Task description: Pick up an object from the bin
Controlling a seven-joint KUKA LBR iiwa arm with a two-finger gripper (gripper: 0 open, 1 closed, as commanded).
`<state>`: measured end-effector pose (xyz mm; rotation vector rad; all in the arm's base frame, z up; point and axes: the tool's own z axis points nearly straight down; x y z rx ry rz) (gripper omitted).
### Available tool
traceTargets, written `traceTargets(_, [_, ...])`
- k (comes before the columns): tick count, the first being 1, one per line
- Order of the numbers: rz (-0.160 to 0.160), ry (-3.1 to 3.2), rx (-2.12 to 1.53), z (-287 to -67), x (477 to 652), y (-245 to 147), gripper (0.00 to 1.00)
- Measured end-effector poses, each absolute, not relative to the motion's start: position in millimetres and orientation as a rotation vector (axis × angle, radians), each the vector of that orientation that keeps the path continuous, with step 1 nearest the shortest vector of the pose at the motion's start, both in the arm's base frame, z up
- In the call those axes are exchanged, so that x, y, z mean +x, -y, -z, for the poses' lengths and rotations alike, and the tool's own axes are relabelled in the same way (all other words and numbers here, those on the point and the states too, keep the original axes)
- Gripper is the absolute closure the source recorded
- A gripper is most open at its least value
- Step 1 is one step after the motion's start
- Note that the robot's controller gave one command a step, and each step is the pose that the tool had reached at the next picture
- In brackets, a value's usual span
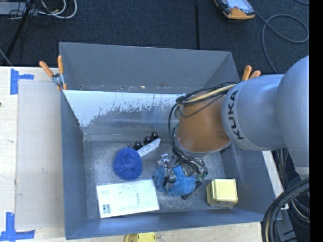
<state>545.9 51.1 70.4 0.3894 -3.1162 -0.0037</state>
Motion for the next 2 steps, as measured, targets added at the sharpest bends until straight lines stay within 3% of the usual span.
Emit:
traceTargets(1, [0.003, 3.111, 0.388, -76, 543.9, -51, 1.0])
traceTargets(2, [0.002, 3.107, 0.386, -99, 542.8, -51, 1.0])
